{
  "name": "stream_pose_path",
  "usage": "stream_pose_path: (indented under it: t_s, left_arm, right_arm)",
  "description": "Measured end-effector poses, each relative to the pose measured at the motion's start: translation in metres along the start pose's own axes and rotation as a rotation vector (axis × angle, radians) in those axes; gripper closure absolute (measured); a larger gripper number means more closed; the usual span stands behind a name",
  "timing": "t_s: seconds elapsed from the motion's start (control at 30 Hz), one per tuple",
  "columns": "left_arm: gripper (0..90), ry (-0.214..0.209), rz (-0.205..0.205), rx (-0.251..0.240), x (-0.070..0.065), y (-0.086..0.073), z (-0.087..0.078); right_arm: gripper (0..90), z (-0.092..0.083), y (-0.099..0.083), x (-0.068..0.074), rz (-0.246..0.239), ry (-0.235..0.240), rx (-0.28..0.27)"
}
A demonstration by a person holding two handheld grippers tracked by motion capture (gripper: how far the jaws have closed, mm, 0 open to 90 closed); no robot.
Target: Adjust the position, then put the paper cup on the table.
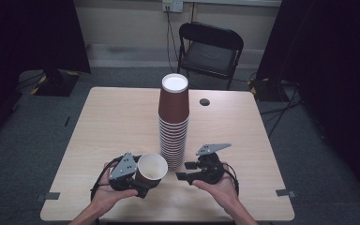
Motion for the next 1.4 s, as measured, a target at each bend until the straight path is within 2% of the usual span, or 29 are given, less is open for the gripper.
stream_pose_path:
  t_s: [0.13,0.23,0.5,0.53,0.6,0.73,0.83,0.93,1.0,1.2,1.4]
  left_arm:
    - [9.4,0.045,-0.006,-0.006,0.006,0.001,-0.005]
    - [9.3,0.061,-0.019,-0.016,0.01,0.0,-0.008]
    - [9.3,0.108,-0.083,-0.062,0.028,0.003,-0.018]
    - [9.3,0.11,-0.08,-0.068,0.029,0.003,-0.019]
    - [9.3,0.138,-0.094,-0.071,0.032,0.005,-0.023]
    - [9.1,0.171,-0.09,-0.094,0.039,0.008,-0.027]
    - [8.9,0.203,-0.074,-0.084,0.046,0.01,-0.028]
    - [8.9,0.215,-0.065,-0.088,0.051,0.012,-0.027]
    - [8.9,0.218,-0.06,-0.109,0.055,0.014,-0.028]
    - [8.9,0.247,-0.072,-0.13,0.072,0.018,-0.026]
    - [8.9,0.294,-0.098,-0.151,0.093,0.02,-0.019]
  right_arm:
    - [41.1,-0.003,-0.005,-0.003,-0.003,-0.016,-0.013]
    - [40.4,-0.004,-0.01,-0.004,-0.008,-0.024,-0.012]
    - [38.3,-0.013,-0.025,-0.014,-0.001,-0.07,-0.041]
    - [37.6,-0.015,-0.027,-0.016,0.004,-0.081,-0.048]
    - [37.0,-0.017,-0.031,-0.02,0.019,-0.09,-0.056]
    - [36.1,-0.022,-0.037,-0.025,0.041,-0.113,-0.068]
    - [35.9,-0.026,-0.039,-0.03,0.042,-0.131,-0.065]
    - [35.1,-0.031,-0.042,-0.036,0.051,-0.151,-0.072]
    - [33.3,-0.034,-0.044,-0.039,0.053,-0.163,-0.083]
    - [28.5,-0.038,-0.05,-0.051,0.088,-0.203,-0.088]
    - [28.3,-0.037,-0.054,-0.056,0.092,-0.224,-0.083]
Point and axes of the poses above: each handheld gripper's, and its own axes: z roughly forward along the jaws, y roughly out of its top, x roughly to its left, the point moved 2 cm from there along z, roughly forward along the jaws, and after that the axes turned 4 degrees about -y, right-handed, at the moved point
